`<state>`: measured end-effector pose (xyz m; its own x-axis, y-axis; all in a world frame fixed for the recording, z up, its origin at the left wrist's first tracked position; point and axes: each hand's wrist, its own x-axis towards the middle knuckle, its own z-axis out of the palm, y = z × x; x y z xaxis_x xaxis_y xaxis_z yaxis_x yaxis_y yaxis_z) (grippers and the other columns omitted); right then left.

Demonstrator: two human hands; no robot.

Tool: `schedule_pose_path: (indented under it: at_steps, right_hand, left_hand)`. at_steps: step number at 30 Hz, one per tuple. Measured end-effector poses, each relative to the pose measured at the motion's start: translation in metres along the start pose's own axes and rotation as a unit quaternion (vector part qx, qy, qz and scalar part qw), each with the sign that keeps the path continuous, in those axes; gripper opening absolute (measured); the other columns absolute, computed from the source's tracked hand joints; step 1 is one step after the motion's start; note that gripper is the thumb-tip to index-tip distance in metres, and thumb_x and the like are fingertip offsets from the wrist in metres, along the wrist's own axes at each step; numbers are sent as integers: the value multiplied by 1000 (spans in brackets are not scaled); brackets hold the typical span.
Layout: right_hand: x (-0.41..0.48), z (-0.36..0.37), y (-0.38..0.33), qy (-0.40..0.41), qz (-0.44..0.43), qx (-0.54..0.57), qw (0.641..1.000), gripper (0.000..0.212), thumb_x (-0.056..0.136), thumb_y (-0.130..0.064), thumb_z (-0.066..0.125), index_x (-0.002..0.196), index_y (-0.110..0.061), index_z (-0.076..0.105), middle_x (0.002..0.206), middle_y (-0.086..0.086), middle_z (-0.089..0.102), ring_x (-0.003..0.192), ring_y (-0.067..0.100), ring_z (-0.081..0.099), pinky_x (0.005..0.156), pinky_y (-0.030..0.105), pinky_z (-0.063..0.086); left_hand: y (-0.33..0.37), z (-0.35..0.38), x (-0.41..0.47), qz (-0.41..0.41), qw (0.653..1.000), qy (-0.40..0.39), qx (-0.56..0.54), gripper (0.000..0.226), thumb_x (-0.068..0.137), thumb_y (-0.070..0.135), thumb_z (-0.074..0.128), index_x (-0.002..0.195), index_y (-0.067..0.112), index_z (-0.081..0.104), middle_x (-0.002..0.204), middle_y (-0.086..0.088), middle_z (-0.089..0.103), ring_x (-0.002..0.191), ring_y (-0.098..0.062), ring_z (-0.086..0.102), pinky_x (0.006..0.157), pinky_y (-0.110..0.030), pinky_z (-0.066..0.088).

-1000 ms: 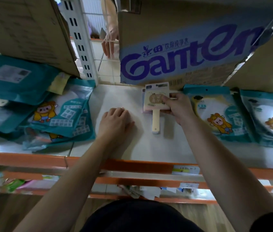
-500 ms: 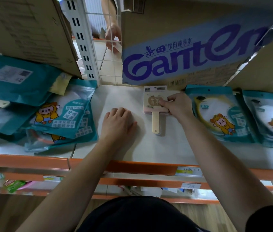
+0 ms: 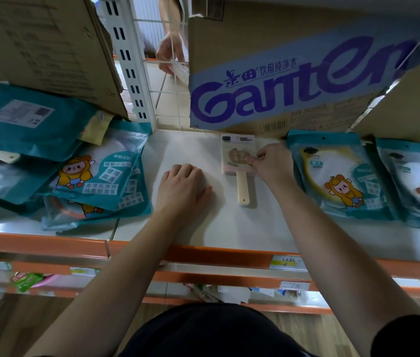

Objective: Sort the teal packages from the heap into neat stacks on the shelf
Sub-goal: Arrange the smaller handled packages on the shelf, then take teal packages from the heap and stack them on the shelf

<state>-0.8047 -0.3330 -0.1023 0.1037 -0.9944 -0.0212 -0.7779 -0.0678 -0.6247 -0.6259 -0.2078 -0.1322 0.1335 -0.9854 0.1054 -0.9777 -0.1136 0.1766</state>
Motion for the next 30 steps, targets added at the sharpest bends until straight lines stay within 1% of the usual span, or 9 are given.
schedule_pose_path:
  at_steps: [3, 6, 8, 11, 15, 18, 20, 25, 30]
  right_hand:
    - [-3, 3, 4, 13, 0, 21, 1000, 35, 87, -36, 70, 106, -7, 69, 104, 10, 71, 89, 20, 65, 76, 34, 54]
    - [-6, 5, 10, 11, -3, 42, 999, 39, 89, -38, 66, 116, -9, 65, 113, 8, 67, 95, 19, 62, 73, 27, 48]
    - [-9, 2, 10, 28, -27, 48, 998, 35, 90, -38, 64, 117, -15, 62, 115, 4, 64, 98, 18, 61, 72, 25, 45]
    - [-17, 1, -4, 22, -77, 90, 993, 22, 93, -30, 61, 110, -16, 64, 108, -2, 63, 96, 12, 60, 77, 25, 49]
    - [-35, 13, -41, -24, -151, 135, 979, 21, 95, -28, 59, 109, -16, 67, 98, -5, 64, 83, 0, 55, 80, 20, 49]
    - [-47, 30, -74, -53, -214, 128, 967, 20, 95, -29, 59, 109, -18, 66, 96, -7, 63, 79, -2, 54, 70, 10, 42]
    - [-56, 42, -97, -72, -238, 139, 959, 22, 95, -27, 59, 112, -16, 66, 100, -6, 63, 85, -1, 54, 68, 4, 36]
    - [-72, 75, -151, -128, -272, 166, 939, 25, 95, -26, 60, 116, -15, 65, 105, -6, 63, 95, 5, 57, 72, 6, 39]
    - [-81, 116, -215, -93, -298, 187, 931, 19, 91, -26, 64, 104, -14, 72, 90, -5, 66, 76, -7, 56, 65, 1, 39]
  left_hand:
    - [1, 0, -1, -4, 1000, -3, -2, 50, 96, 55, 37, 129, 20, 51, 135, 0, 50, 127, -21, 40, 110, -37, 30]
    - [1, -5, 0, 0, 1000, -18, -8, 50, 97, 53, 37, 134, 21, 48, 141, 0, 47, 132, -21, 37, 113, -37, 26]
    - [0, -11, -2, -7, 999, -25, -26, 51, 99, 51, 37, 140, 21, 45, 146, 0, 44, 136, -20, 34, 114, -37, 24]
    - [-4, -22, -13, -34, 999, 23, -34, 51, 100, 49, 34, 141, 20, 46, 145, -1, 47, 135, -22, 38, 112, -40, 29]
    - [-21, -49, -31, -87, 991, 97, -25, 48, 100, 46, 37, 136, 18, 51, 138, -3, 53, 130, -23, 44, 109, -42, 32]
    - [-46, -71, -46, -127, 983, 134, -5, 51, 97, 47, 35, 131, 16, 56, 133, -5, 57, 125, -26, 48, 105, -43, 35]
    - [-69, -81, -57, -155, 976, 150, 8, 46, 98, 45, 38, 129, 16, 58, 131, -5, 58, 123, -27, 49, 102, -44, 36]
    - [-132, -97, -87, -187, 956, 226, 11, 51, 96, 46, 34, 118, 11, 65, 118, -9, 66, 113, -32, 56, 93, -44, 42]
    - [-211, -117, -102, -204, 946, 251, 24, 51, 96, 45, 35, 118, 10, 65, 116, -11, 65, 109, -34, 57, 90, -44, 43]
